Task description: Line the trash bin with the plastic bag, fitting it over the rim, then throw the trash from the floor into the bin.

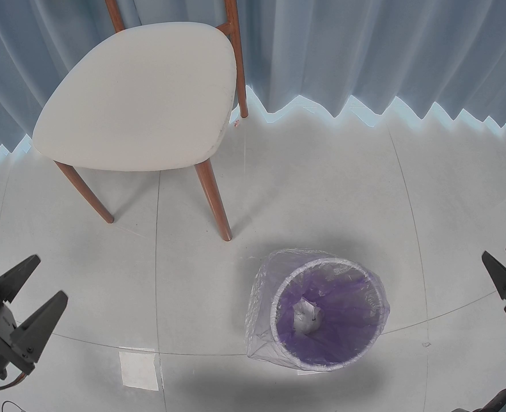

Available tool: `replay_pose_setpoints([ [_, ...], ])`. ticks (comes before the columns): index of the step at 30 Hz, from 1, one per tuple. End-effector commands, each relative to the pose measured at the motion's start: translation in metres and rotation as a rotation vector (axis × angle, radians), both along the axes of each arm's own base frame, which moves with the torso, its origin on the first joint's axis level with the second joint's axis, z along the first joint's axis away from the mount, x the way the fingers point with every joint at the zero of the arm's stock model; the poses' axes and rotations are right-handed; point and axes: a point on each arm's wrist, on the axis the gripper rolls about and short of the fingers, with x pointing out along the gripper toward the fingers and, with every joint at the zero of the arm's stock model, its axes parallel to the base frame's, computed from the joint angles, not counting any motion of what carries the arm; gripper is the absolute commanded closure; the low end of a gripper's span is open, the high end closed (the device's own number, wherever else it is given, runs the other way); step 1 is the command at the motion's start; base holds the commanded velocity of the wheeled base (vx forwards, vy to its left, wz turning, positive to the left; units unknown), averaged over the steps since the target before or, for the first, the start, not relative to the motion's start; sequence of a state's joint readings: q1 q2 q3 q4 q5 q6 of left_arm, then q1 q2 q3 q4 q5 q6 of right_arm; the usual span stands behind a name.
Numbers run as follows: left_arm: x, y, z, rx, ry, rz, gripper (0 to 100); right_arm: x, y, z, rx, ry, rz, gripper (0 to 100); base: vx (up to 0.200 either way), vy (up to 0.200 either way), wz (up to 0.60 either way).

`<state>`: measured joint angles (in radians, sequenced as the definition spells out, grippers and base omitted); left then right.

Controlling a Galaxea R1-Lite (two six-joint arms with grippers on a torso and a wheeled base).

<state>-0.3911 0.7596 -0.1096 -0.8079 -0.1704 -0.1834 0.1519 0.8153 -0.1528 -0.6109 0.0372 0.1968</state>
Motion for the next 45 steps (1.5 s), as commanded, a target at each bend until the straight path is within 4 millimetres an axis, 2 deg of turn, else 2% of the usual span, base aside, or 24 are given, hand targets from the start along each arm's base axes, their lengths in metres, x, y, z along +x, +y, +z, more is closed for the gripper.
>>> replay_pose_setpoints([
  [1,-0.089,0.030,-0.039,-0.019,-0.049,0.258,0,-0.101,-0.014,-0.045,-0.068,-0.142,-0.098,0,0.000,0.000,0.00],
  [7,-0.087,0.031,-0.055,-0.009,0.009,0.326,0,-0.097,-0.014,-0.069,-0.094,-0.090,-0.099,0,0.000,0.000,0.00],
  [8,-0.085,0.030,-0.060,0.003,0.029,0.327,0,-0.096,-0.014,-0.077,-0.111,-0.061,-0.098,0,0.000,0.000,0.00],
  [10,-0.077,0.029,-0.088,0.086,0.105,0.330,0,-0.095,-0.014,-0.081,-0.134,-0.040,-0.100,0,0.000,0.000,0.00],
  [12,-0.078,0.029,-0.094,0.174,0.150,0.325,0,-0.095,-0.014,-0.082,-0.122,-0.032,-0.122,0,0.000,0.000,0.00],
  [22,-0.079,0.030,-0.093,0.181,0.174,0.371,0,-0.095,-0.015,-0.081,-0.178,-0.039,-0.138,0,0.000,0.000,0.00],
  [26,-0.078,0.036,-0.096,0.147,0.210,0.633,0,-0.095,-0.015,-0.081,-0.190,-0.044,-0.146,0,0.000,0.000,0.00],
  [30,-0.078,0.034,-0.096,0.151,0.201,0.546,0,-0.095,-0.017,-0.082,-0.166,-0.017,-0.242,0,0.000,0.000,0.00],
  [34,-0.077,0.032,-0.101,0.252,0.174,0.380,0,-0.096,-0.016,-0.082,-0.178,0.002,-0.201,0,0.000,0.000,0.00],
  [36,-0.077,0.032,-0.101,0.245,0.179,0.383,0,-0.096,-0.015,-0.082,-0.186,-0.008,-0.150,0,0.000,0.000,0.00],
  [37,-0.077,0.032,-0.100,0.239,0.181,0.392,0,-0.096,-0.012,-0.082,-0.194,-0.041,-0.029,0,0.000,0.000,0.00],
  [38,-0.077,0.032,-0.100,0.232,0.182,0.395,0,-0.095,-0.012,-0.082,-0.187,-0.049,-0.001,0,0.000,0.000,0.00],
  [40,-0.077,0.032,-0.100,0.224,0.186,0.396,0,-0.095,-0.012,-0.082,-0.182,-0.045,-0.012,0,0.000,0.000,0.00],
  [43,-0.077,0.032,-0.100,0.212,0.192,0.434,0,-0.097,-0.015,-0.089,-0.200,0.014,-0.195,0,0.000,0.000,0.00],
  [45,-0.077,0.031,-0.100,0.206,0.195,0.505,0,-0.101,-0.014,-0.089,-0.199,-0.015,-0.226,0,0.000,0.000,0.00],
])
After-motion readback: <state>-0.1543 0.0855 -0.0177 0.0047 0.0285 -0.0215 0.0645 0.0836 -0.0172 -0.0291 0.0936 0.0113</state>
